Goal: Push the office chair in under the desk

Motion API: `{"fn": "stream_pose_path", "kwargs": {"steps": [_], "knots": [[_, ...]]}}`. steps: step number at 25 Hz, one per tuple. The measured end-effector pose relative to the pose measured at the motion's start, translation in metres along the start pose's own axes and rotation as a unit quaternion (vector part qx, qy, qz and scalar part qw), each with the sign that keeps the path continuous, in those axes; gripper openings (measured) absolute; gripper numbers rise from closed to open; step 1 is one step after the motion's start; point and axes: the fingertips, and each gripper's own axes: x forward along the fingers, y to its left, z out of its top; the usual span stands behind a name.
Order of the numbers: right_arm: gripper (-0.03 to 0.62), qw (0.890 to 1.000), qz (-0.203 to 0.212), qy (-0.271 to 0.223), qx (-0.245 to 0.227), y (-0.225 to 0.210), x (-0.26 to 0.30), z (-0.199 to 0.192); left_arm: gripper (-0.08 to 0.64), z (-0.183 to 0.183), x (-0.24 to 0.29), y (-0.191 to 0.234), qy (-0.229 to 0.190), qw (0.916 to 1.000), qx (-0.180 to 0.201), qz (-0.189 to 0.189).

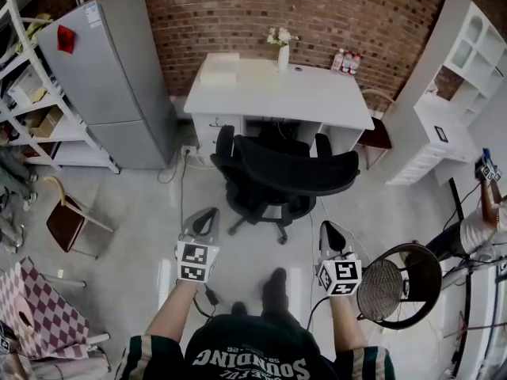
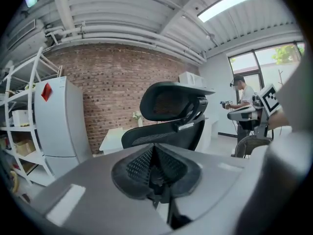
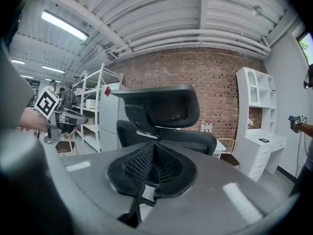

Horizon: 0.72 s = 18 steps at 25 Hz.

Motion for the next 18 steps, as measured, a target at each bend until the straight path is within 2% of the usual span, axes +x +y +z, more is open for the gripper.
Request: {"fn": "stream_pose_path", "kwargs": {"steps": [3, 8, 18], "knots": [[0.0, 1.0, -0.005, -0.002, 0.005, 0.014, -0.012, -0.003, 0.011, 0.002, -0.018, 0.0, -0.009, 0.9999, -0.008, -0.002], [0.0, 1.0, -0.005, -0.005, 0.003, 0.025, -0.023, -0.001, 0.011, 0.001, -0.033, -0.005, -0.029, 0.9995, 0.005, -0.01], [-0.001, 1.0, -0.015, -0.011, -0.003, 0.031, -0.041, 0.004, 0.011, -0.009, -0.04, -0.017, -0.015, 0.9994, 0.001, -0.031]]}}
